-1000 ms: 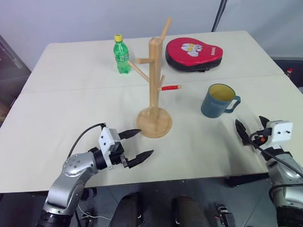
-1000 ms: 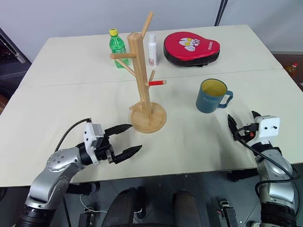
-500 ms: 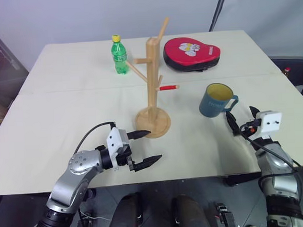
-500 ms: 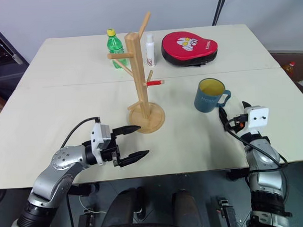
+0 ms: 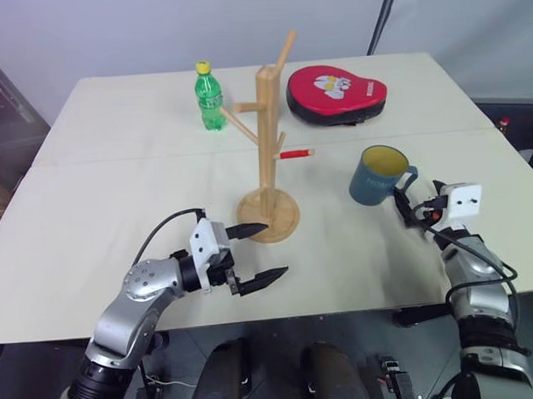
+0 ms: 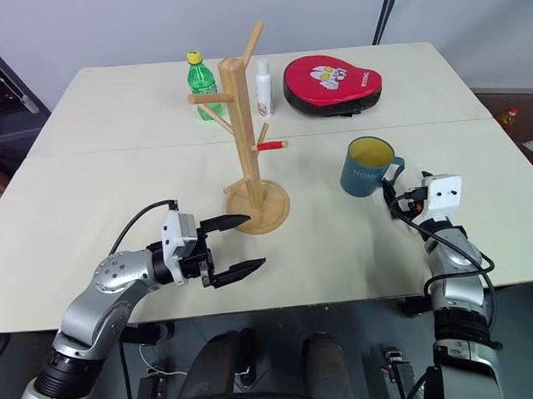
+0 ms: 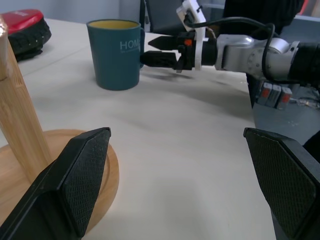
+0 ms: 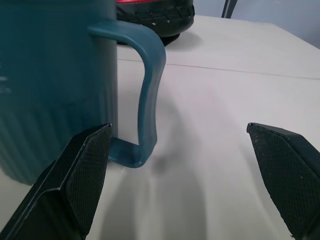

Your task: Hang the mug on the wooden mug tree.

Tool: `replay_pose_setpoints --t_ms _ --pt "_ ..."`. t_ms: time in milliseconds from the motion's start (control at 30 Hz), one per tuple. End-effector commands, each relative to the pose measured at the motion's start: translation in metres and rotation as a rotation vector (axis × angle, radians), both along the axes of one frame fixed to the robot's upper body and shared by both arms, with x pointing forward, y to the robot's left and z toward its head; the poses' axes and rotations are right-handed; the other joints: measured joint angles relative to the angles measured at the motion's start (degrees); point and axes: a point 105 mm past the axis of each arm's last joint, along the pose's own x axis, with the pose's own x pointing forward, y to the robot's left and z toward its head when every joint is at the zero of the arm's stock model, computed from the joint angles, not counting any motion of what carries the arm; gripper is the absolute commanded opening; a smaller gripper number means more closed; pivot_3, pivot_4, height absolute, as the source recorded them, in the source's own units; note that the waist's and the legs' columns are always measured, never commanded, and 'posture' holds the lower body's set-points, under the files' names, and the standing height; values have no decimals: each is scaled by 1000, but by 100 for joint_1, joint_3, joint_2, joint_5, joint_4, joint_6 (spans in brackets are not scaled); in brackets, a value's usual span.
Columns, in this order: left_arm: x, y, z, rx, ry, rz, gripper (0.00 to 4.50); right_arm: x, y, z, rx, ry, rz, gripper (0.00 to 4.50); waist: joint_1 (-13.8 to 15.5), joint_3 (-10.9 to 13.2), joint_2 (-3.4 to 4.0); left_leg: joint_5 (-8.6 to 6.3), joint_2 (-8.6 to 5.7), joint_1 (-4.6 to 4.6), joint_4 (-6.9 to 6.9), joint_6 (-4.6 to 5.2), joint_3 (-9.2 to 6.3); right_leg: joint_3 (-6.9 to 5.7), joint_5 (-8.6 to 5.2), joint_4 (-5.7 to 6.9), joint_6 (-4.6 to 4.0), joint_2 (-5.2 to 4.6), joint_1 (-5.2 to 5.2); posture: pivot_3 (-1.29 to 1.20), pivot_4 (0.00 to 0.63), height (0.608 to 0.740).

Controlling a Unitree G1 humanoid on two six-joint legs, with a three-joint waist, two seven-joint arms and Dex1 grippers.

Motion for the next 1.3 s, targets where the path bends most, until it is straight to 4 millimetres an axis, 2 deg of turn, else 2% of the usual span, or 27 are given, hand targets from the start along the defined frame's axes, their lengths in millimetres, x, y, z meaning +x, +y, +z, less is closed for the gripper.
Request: replay_pose_setpoints --t_ms 33,333,433,600,633,767,867,1000,1133,1300 --pt "-1 -2 8 -7 -42 -10 4500 6 -1 18 -30 -59 0 4446 1 0 0 0 0 0 0 0 0 0 0 0 0 0 0 0 150 740" --pt "-1 -1 9 -6 -50 -3 4500 23 6 19 -5 -47 44 4446 0 0 0 0 0 0 1 0 1 0 0 0 1 1 0 0 150 740" --pt "-1 0 10 -4 -53 -1 4500 25 10 18 8 -44 72 3052 -1 0 0 0 0 0 1 0 2 0 1 0 1 1 0 0 150 740" --pt "-1 0 12 -6 -59 10 4500 24 18 15 34 -41 128 363 0 0 0 0 0 0 1 0 3 0 1 0 1 1 0 0 150 740" --pt "0 0 13 -6 -60 11 4500 24 20 16 37 -44 135 30 0 0 0 0 0 0 1 0 2 -1 1 0 2 1 0 0 150 740" --pt "0 1 13 -6 -61 19 4500 20 26 20 25 -58 165 30 -1 1 0 0 1 0 1 0 2 0 1 0 3 1 0 0 150 740" --pt "4 6 15 -14 -63 52 4500 8 39 31 -110 -76 245 30 12 1 1 0 1 -1 0 0 2 1 2 0 3 -1 -1 0 150 740" --pt "13 21 17 -16 -63 115 4500 -23 73 62 -417 -152 422 30 16 2 3 0 0 -3 0 0 3 1 1 -1 4 -9 -4 0 150 740" --pt "19 33 17 -10 -62 142 4500 -49 112 81 -620 -198 586 30 -8 2 2 0 8 1 0 0 4 0 1 0 3 -4 -5 0 150 740" --pt "24 38 21 -12 -69 144 4500 -58 136 113 -720 -273 642 30 20 6 -5 -1 10 0 3 -1 4 -1 1 -2 2 -3 -4 0 150 740"
